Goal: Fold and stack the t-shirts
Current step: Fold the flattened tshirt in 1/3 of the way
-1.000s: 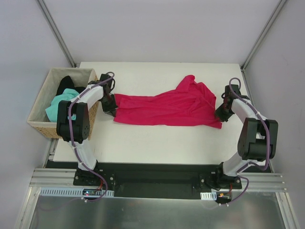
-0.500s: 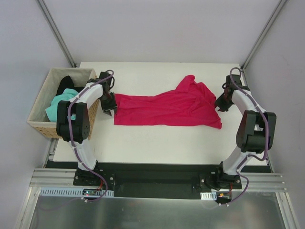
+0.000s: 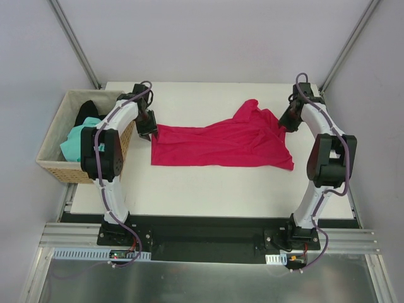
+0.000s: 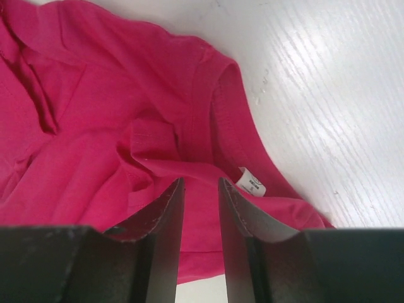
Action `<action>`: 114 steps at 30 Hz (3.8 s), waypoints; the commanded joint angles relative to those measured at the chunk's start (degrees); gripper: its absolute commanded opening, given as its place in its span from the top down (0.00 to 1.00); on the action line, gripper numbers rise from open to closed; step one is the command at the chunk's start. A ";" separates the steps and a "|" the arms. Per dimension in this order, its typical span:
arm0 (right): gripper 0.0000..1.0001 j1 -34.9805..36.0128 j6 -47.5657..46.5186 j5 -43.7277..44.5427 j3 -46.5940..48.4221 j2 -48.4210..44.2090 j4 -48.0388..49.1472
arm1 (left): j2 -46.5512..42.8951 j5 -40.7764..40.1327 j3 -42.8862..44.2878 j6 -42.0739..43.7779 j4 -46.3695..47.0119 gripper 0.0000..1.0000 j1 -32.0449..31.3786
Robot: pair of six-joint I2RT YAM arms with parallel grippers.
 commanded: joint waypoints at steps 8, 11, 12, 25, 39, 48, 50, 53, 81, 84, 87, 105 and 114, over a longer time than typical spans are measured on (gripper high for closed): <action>0.69 2.84 -2.89 -3.04 7.81 5.33 -3.65 | 6.50 3.44 6.34 -0.25 -1.94 0.69 -0.53; 0.68 3.54 -3.77 -3.30 10.80 6.91 -4.70 | 7.65 3.71 8.54 -0.16 -1.93 0.70 -0.71; 0.69 3.72 -3.95 -3.22 11.50 7.35 -4.97 | 7.91 3.97 9.16 -0.16 -1.94 0.70 -0.62; 0.69 5.12 -4.48 -3.57 15.38 9.64 -6.82 | 9.76 5.37 12.68 -0.08 -2.11 0.71 -0.71; 0.69 5.12 -4.65 -3.04 12.13 7.45 -6.46 | 14.06 6.87 14.25 -0.60 -2.20 0.73 -1.58; 0.69 5.04 -5.09 -3.57 12.56 7.71 -6.55 | 15.30 7.31 16.64 -1.22 -2.11 0.90 -1.94; 0.70 5.04 -4.92 -3.92 12.57 8.06 -6.55 | 15.04 7.05 16.37 -1.39 -2.20 0.97 -1.94; 0.70 5.12 -4.74 -4.18 12.04 8.32 -6.29 | 14.16 6.96 15.41 -1.48 -2.20 1.00 -1.94; 0.69 8.02 -3.42 -6.47 10.63 10.17 -5.06 | 10.55 5.55 10.92 -0.78 -2.11 1.00 -1.94; 0.69 8.11 -3.42 -6.82 10.46 10.61 -5.06 | 10.47 5.38 10.92 -0.69 -2.20 1.00 -2.02; 0.69 8.11 -3.24 -6.64 10.02 10.35 -4.80 | 10.20 5.20 10.75 -0.69 -2.20 1.00 -1.94; 0.70 8.55 -4.39 -5.85 10.02 9.56 -5.06 | 9.67 4.93 10.31 -0.95 -2.20 1.00 -1.94; 0.70 8.46 -5.44 -3.32 8.08 6.22 -5.06 | 9.67 5.11 10.66 -0.87 -2.20 1.00 -1.94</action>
